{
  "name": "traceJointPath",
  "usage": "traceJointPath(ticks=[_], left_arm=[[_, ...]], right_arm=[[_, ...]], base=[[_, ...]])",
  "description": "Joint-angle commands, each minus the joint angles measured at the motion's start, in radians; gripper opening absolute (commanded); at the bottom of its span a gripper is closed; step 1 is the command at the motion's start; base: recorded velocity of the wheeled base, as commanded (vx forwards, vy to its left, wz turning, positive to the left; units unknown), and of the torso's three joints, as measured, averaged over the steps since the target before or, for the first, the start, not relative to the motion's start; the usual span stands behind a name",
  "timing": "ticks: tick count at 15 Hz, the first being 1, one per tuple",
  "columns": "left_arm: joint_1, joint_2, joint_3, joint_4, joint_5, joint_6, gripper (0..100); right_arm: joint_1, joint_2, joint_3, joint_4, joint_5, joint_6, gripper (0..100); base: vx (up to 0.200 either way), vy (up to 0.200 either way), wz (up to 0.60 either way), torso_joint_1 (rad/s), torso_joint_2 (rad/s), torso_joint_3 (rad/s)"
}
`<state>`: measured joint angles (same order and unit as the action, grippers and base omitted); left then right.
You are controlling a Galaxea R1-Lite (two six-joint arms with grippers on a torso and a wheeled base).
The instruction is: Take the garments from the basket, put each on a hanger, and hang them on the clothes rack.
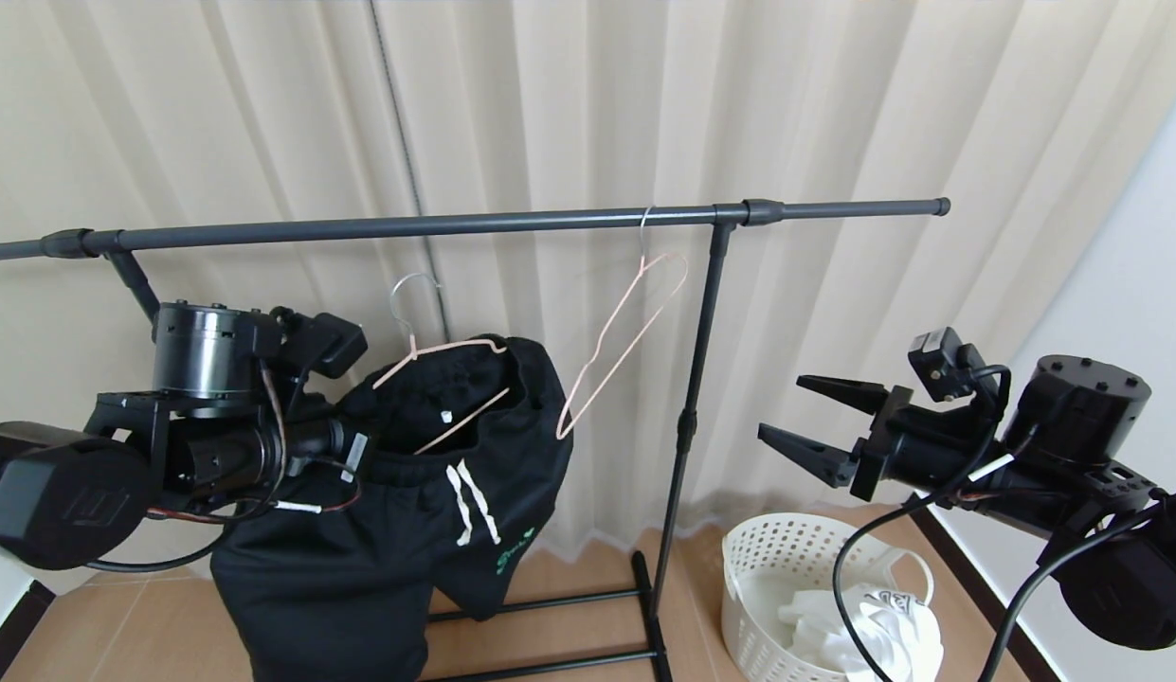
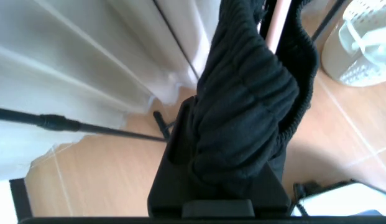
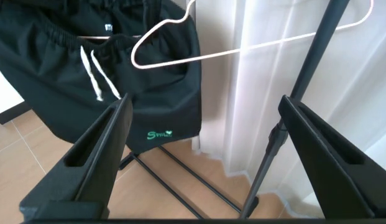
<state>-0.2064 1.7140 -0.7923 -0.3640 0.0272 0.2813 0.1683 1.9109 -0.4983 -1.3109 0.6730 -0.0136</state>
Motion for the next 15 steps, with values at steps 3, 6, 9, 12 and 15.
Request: traceJointPath(ticks=[3, 6, 9, 12, 15], left_arm=[[-0.001, 0.082, -0.134, -0.001, 0.002, -0.051, 0], [-0.016, 0.168, -0.262, -0.001, 0.002, -0.129, 0], [-0.036, 0.234, -0.369, 0.000, 0.002, -0.192, 0], [-0.044, 0.292, -0.429, 0.000, 0.002, -0.214, 0], [-0.042, 0.335, -0.478, 0.000, 0.003, -0.246, 0]], right_arm=[[0.000, 0.002, 0.000, -0.001, 0.000, 0.000, 100], [0.000, 0.002, 0.000, -0.001, 0.000, 0.000, 100], [0.000, 0.002, 0.000, -0.001, 0.000, 0.000, 100], [0.000, 0.002, 0.000, -0.001, 0.000, 0.000, 100], [0.000, 0.002, 0.000, -0.001, 0.000, 0.000, 100]], base=[[0.000, 0.000, 0.00, 0.000, 0.00, 0.000], [0.000, 0.000, 0.00, 0.000, 0.00, 0.000], [0.000, 0.000, 0.00, 0.000, 0.00, 0.000], [0.000, 0.000, 0.00, 0.000, 0.00, 0.000], [0.000, 0.000, 0.00, 0.000, 0.00, 0.000]])
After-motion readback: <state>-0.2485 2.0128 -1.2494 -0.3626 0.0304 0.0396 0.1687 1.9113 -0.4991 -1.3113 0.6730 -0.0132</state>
